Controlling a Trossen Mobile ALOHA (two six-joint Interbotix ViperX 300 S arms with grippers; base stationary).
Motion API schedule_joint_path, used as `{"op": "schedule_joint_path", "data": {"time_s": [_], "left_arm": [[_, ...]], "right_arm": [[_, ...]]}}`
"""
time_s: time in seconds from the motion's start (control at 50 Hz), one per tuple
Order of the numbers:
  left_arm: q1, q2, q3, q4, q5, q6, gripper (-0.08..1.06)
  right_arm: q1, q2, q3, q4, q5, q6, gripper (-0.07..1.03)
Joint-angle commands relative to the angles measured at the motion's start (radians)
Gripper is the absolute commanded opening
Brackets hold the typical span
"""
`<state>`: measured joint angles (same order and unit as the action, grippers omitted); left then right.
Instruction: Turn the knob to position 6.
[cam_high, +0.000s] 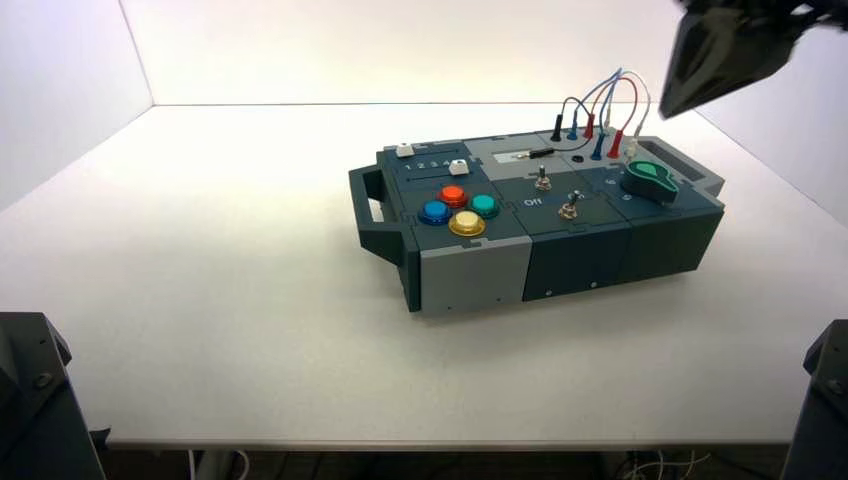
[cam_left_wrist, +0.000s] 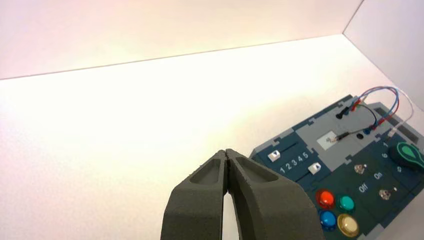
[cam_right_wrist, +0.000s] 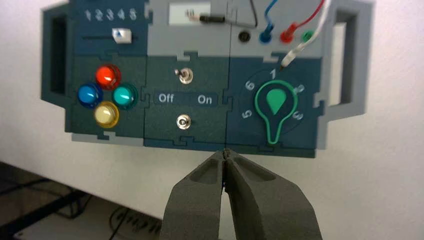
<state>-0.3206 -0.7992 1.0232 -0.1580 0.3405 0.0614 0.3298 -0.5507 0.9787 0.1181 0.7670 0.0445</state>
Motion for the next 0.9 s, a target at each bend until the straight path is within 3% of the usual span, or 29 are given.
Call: {"op": "schedule_joint_path", "data": {"time_s": [0.02,0.32,0.64,0.9], "left_arm": [[-0.005,-0.006,-0.031,-0.002,0.005,-0.002,-0.03],[-0.005,-0.035,-0.028,0.000,0.014,-0.002,-0.03],[-0.005,-0.057,-0.026,-0.002,0.015,-0.002,-0.03],[-0.005,-0.060,-0.025,-0.002,0.015,-0.002,-0.03]], "right_arm": [[-0.002,0.061,-0.038,0.014,0.008,0.005,-0.02],[-0.017,0.101,-0.032,0.012,0.048,0.026,-0.02],[-0.152,0.072,-0.038,-0.046,0.074,0.018,-0.02],[-0.155,0.123,-0.055,-0.051,0.067,0.020,-0.02]]}}
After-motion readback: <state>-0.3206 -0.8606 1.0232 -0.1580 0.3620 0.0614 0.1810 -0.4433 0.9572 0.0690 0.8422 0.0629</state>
